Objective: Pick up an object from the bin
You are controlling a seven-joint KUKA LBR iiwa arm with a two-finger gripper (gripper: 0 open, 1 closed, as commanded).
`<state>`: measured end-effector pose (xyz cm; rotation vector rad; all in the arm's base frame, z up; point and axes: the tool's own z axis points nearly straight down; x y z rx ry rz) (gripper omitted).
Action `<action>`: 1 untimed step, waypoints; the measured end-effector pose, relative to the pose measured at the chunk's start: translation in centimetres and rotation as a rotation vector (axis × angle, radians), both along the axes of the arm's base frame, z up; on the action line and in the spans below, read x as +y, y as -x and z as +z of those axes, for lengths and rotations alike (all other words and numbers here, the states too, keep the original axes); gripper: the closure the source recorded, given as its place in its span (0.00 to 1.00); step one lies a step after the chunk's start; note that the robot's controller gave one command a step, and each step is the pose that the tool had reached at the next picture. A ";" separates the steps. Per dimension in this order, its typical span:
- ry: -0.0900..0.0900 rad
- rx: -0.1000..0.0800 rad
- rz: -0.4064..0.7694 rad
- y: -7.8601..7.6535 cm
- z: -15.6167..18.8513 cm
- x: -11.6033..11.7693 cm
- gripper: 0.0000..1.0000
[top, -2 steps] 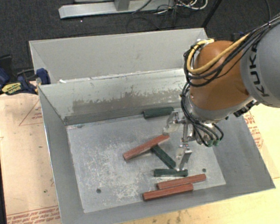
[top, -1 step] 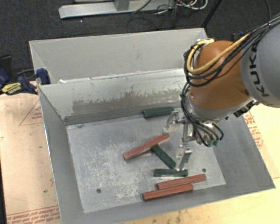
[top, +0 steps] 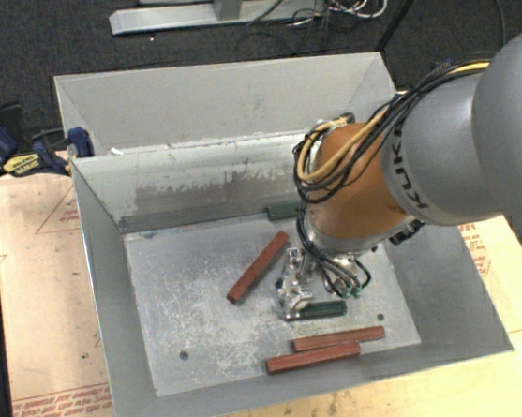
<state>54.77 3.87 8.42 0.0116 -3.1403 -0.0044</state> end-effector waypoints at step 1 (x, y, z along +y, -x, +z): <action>0.000 0.000 0.000 0.0 0.0 0.0 1.00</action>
Offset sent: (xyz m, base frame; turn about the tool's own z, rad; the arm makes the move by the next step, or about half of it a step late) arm -0.0118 -0.0056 0.0979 0.0458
